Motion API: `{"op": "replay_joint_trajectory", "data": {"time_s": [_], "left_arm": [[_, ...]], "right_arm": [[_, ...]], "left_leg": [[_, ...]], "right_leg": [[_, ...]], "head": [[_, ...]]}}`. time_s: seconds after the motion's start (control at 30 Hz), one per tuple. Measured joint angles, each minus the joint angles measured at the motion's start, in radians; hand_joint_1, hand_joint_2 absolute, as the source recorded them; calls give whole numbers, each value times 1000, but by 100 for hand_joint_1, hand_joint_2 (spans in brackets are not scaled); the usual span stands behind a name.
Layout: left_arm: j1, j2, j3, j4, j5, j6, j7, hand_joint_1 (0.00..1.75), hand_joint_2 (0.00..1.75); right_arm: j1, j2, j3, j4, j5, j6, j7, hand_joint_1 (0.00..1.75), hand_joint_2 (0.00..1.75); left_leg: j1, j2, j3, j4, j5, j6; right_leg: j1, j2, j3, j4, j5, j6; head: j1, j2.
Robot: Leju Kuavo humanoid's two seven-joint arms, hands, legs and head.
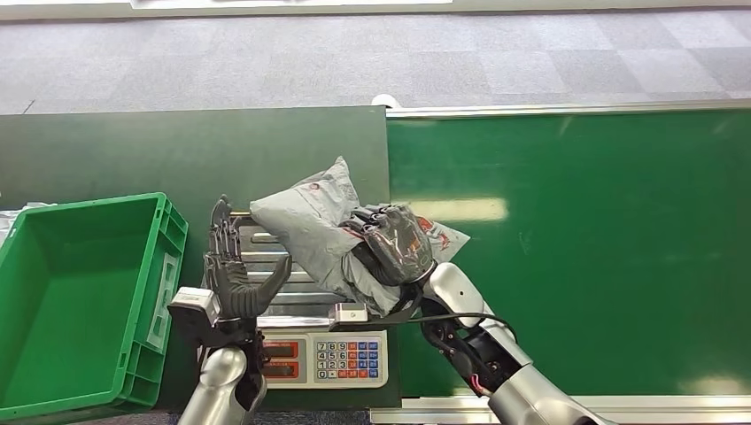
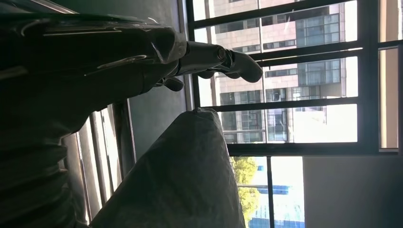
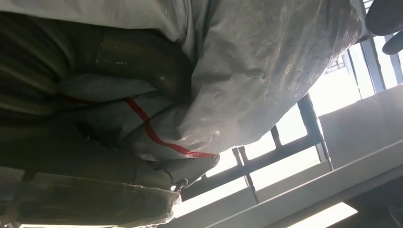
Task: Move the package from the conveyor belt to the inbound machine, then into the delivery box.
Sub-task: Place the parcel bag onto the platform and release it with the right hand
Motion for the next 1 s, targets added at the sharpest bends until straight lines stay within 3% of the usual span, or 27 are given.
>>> {"op": "replay_joint_trajectory", "data": {"time_s": [0.37, 0.57, 1.0], "left_arm": [[-31, -11, -21, 25, 14, -4, 0, 0, 175], [-47, -14, -28, 43, 21, -12, 0, 0, 175], [-63, -14, -34, 69, 21, -13, 0, 0, 175]], "right_arm": [[-13, 61, -1, 45, -90, 5, -75, 175, 175], [-7, 82, -1, 69, -169, 60, -118, 175, 175], [0, 99, -1, 91, -169, 101, -102, 171, 175]], "left_leg": [[0, 0, 0, 0, 0, 0], [0, 0, 0, 0, 0, 0], [0, 0, 0, 0, 0, 0]], "right_leg": [[0, 0, 0, 0, 0, 0], [0, 0, 0, 0, 0, 0], [0, 0, 0, 0, 0, 0]], "head": [[0, 0], [0, 0], [0, 0]]}}
